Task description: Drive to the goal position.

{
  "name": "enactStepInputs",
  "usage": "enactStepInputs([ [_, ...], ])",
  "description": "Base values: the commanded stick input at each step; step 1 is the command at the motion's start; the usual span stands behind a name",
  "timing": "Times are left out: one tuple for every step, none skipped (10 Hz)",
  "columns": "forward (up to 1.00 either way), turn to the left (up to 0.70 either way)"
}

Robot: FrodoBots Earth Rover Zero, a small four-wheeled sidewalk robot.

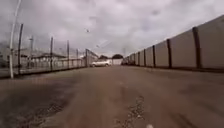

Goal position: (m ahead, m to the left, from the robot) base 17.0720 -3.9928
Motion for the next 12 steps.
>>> enactStepInputs([
  [0.6,0.0],
  [0.6,0.0],
  [0.6,-0.08],
  [0.6,-0.12],
  [0.6,-0.12],
  [0.6,-0.11],
  [0.6,0.0],
  [0.6,-0.03],
  [0.6,-0.07],
  [0.6,-0.1],
  [0.6,-0.14],
  [0.6,-0.15],
])
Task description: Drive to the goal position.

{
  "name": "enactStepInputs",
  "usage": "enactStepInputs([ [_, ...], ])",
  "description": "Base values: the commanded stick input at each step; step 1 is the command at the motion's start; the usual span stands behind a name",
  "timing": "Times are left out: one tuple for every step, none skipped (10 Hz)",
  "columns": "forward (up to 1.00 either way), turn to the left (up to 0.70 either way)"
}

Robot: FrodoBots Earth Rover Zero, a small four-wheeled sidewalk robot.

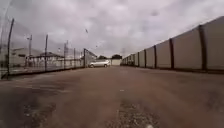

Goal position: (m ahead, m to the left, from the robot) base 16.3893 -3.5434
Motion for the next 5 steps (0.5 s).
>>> enactStepInputs([
  [0.6,-0.12],
  [0.6,-0.02],
  [0.6,0.0],
  [0.6,0.0],
  [0.6,0.0],
])
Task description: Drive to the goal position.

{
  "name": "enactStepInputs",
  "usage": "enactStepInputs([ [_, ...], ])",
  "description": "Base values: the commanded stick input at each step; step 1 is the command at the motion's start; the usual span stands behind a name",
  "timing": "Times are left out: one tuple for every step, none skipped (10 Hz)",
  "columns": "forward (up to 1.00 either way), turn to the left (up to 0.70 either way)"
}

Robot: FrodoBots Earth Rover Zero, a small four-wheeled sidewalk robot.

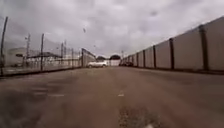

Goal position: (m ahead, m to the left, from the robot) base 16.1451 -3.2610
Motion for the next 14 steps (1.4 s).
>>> enactStepInputs([
  [0.6,-0.07],
  [0.6,-0.12],
  [0.6,-0.15],
  [0.6,-0.15],
  [0.6,-0.15],
  [0.6,-0.13],
  [0.6,-0.05],
  [0.6,-0.02],
  [0.6,0.0],
  [0.6,0.0],
  [0.6,-0.05],
  [0.6,-0.1],
  [0.6,-0.15],
  [0.6,-0.15],
])
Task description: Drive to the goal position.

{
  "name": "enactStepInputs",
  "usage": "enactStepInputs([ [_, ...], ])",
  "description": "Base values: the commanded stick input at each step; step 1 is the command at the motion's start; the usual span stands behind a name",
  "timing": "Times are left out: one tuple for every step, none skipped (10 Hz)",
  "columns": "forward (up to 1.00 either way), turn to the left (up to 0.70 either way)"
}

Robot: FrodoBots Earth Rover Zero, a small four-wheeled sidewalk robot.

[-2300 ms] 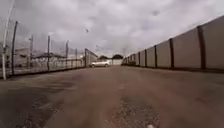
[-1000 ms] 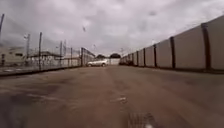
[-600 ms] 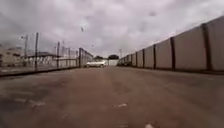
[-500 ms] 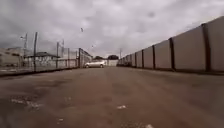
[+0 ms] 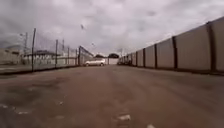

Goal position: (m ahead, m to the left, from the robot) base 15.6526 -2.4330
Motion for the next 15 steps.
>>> enactStepInputs([
  [0.6,-0.11],
  [0.6,-0.04],
  [0.6,-0.02],
  [0.6,0.0],
  [0.6,0.0],
  [0.6,0.0],
  [0.6,-0.01],
  [0.6,-0.08],
  [0.6,-0.13],
  [0.6,-0.15],
  [0.6,-0.15],
  [0.6,-0.03],
  [0.6,0.0],
  [0.6,0.0],
  [0.6,-0.01],
])
